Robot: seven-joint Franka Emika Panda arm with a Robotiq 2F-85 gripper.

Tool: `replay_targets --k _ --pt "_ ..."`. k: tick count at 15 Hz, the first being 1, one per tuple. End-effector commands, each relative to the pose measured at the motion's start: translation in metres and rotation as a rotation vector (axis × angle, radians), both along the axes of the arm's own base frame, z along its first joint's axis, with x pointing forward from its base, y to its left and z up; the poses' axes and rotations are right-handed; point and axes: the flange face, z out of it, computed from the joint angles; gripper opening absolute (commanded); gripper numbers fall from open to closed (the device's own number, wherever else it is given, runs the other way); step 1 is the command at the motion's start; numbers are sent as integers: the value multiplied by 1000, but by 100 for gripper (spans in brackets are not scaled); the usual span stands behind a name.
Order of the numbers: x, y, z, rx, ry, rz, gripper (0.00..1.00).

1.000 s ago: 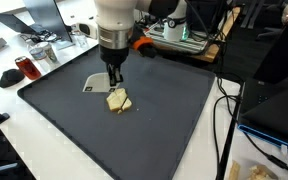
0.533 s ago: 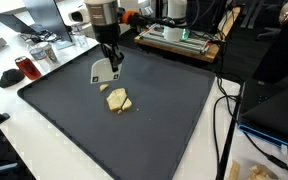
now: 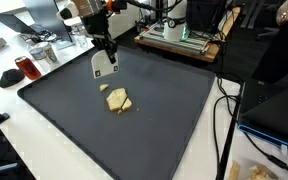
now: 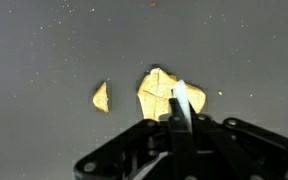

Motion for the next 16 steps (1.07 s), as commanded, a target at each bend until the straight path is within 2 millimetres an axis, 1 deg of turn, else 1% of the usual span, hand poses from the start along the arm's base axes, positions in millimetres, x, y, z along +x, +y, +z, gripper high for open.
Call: replay_targets --k 1,4,8,13,16 --pt "3 -21 12 70 34 78 1" --pt "9 -36 18 92 49 133 1" --pt "23 -55 22 115 66 211 1" --pt "54 -77 12 147 68 303 1" --pt "75 -80 6 158 87 328 1"
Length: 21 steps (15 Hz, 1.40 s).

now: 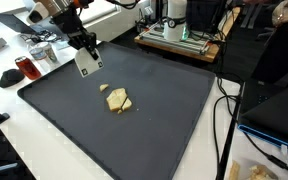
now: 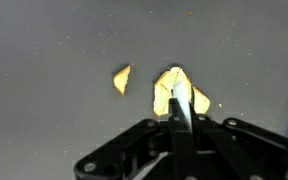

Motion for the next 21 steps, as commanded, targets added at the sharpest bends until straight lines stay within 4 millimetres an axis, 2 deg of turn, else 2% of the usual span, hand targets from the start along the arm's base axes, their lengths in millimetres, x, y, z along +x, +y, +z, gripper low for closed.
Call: replay_targets --k 1,7,13,17,21 --pt "32 -3 -4 44 18 38 1" --pt "69 25 -13 47 32 74 1" --pt "92 71 -13 -70 -8 87 1" --pt "96 106 -11 -183 -9 34 1" --pt "89 132 -9 -298 -3 -14 1"
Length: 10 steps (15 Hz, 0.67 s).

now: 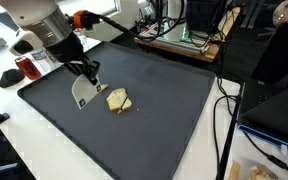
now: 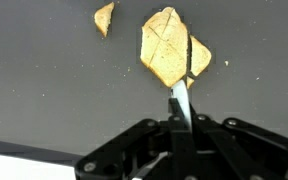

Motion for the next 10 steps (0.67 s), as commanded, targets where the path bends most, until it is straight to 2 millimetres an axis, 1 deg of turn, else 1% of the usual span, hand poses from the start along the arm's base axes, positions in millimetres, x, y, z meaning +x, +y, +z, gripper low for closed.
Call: replay_targets --k 1,3,6,10 --pt "-4 13 2 -110 3 -59 1" --pt "-13 17 0 -168 27 -46 1" --pt "-24 20 -3 -231 31 29 1" --pt "-41 5 -7 -368 26 199 1"
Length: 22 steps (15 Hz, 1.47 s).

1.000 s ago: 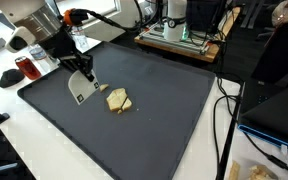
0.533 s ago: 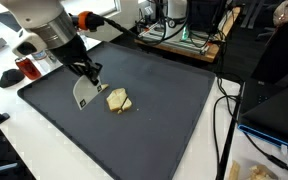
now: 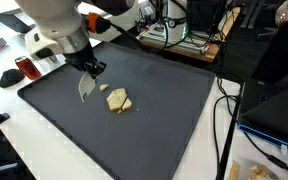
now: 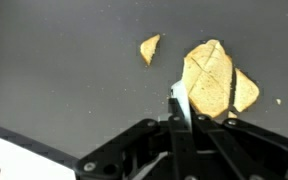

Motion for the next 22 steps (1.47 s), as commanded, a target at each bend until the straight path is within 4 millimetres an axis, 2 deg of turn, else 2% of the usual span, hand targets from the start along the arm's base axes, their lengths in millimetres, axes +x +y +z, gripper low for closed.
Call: replay_targets --k 1,12,19,20,22 --pt "-25 -16 6 -101 4 168 1" --pt "-67 -70 -16 -161 81 500 1" --pt "-80 -78 -41 -102 221 714 1" --pt "-72 -76 -42 -113 196 638 4" --pt "-74 -76 -46 -102 218 670 4"
